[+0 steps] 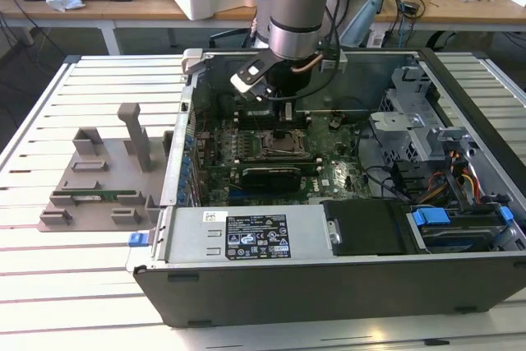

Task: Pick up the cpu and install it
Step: 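Close the cpu cover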

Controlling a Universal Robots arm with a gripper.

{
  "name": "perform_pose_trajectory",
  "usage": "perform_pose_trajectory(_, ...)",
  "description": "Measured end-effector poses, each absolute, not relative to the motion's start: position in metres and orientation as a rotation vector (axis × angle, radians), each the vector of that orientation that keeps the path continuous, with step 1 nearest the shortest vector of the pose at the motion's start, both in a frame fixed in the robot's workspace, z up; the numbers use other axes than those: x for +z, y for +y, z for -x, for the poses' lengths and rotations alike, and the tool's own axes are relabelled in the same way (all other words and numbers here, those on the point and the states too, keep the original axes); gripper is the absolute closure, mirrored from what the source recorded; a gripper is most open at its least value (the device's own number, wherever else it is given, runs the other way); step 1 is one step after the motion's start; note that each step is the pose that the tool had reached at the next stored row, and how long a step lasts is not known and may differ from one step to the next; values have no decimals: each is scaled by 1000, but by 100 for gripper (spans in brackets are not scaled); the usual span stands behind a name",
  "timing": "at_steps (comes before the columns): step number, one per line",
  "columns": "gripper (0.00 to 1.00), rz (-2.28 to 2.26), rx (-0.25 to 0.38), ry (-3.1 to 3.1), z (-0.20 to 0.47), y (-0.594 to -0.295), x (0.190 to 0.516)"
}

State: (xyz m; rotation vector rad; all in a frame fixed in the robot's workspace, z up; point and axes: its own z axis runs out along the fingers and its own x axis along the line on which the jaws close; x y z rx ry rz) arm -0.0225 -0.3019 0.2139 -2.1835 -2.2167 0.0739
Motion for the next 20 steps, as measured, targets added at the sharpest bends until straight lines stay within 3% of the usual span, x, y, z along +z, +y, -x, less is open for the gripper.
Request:
perform_pose_trajectory(14, 89, 2169, 54, -2215, 44, -310, 206)
perform_pose_trajectory(20, 89, 2165, 50, -2212, 17, -310, 207)
